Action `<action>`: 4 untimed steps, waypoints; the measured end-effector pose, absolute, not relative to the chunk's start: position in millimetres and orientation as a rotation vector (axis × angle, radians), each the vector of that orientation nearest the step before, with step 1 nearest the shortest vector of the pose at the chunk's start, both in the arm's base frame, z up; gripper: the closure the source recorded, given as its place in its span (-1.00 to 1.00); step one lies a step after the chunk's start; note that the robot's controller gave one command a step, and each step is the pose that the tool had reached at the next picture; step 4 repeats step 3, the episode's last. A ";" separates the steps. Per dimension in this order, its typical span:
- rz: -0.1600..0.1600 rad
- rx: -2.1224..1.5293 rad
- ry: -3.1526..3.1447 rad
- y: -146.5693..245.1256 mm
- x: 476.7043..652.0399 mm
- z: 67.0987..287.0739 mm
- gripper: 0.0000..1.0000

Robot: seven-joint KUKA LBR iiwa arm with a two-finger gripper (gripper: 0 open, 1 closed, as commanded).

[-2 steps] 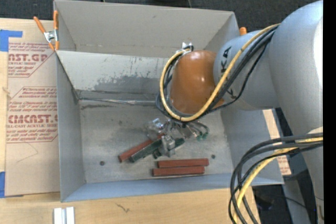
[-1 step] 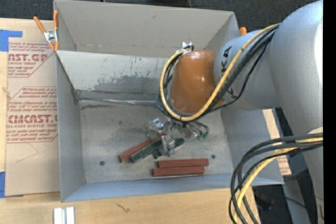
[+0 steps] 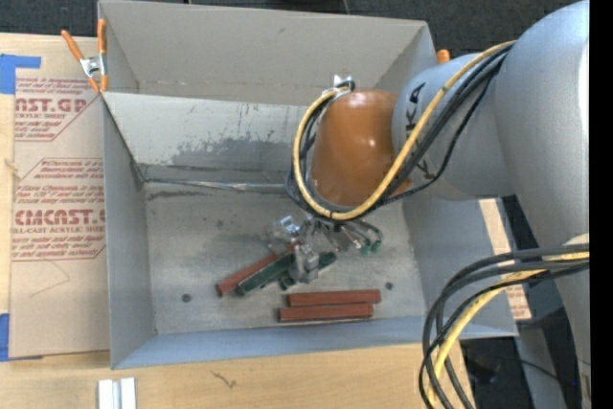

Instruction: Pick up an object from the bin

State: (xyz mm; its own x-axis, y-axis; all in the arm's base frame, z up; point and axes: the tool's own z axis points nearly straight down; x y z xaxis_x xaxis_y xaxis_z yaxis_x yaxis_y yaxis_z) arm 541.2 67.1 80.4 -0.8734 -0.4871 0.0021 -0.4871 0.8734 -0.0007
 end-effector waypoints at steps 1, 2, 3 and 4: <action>0.001 0.791 -3.040 67.2 541.0 87.2 1.00; -0.001 0.790 -3.036 67.5 539.6 98.5 1.00; -0.002 0.789 -3.036 67.8 539.1 119.1 1.00; -0.002 0.789 -3.036 67.8 539.1 119.1 1.00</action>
Offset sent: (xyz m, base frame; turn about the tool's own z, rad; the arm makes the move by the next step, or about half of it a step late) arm 0.0000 0.0000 0.1054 0.0000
